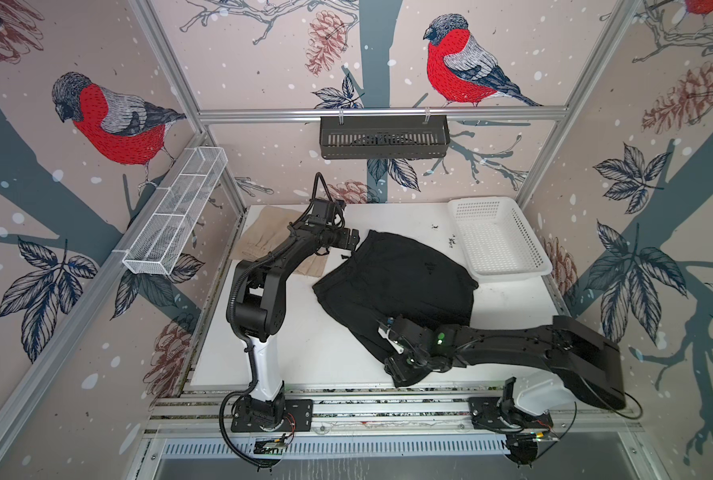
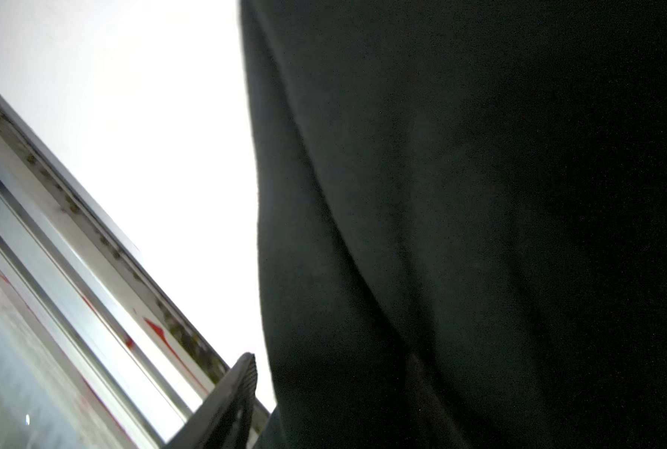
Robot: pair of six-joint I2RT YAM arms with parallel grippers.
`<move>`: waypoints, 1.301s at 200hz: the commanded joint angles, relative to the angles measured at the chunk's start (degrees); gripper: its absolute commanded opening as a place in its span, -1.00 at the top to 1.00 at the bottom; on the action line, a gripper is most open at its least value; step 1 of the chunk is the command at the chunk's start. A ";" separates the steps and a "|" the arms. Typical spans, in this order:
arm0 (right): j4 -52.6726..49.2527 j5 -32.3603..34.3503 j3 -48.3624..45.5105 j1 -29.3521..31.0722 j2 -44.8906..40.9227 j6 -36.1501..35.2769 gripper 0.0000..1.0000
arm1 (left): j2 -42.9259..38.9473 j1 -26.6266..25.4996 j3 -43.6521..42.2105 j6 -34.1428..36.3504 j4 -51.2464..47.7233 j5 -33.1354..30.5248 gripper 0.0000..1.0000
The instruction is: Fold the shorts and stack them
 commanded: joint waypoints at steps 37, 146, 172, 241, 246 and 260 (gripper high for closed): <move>5.98 -3.66 -3.19 -10.97 -16.42 2.38 -0.52 | 12.74 -5.62 13.00 7.72 -0.40 5.30 -0.94; 5.18 -3.22 -2.30 -18.83 -18.59 1.09 -0.63 | 27.91 -2.36 30.18 -5.95 -13.65 -29.81 -0.94; 4.36 -1.73 -2.24 -26.32 -18.26 -0.51 -0.67 | 25.14 1.00 25.61 -7.88 -13.04 -30.28 -0.94; 5.55 1.93 12.19 -35.07 -4.75 -13.20 -0.69 | 11.33 2.06 16.82 -9.90 -13.56 -31.07 -0.94; 5.30 2.12 13.07 -34.38 -3.32 -14.00 -0.69 | 9.94 2.06 16.08 -9.88 -13.53 -30.81 -0.94; 4.85 1.41 14.69 -33.53 -0.18 -14.87 -0.69 | 6.48 2.15 14.00 -9.42 -13.22 -30.67 -0.94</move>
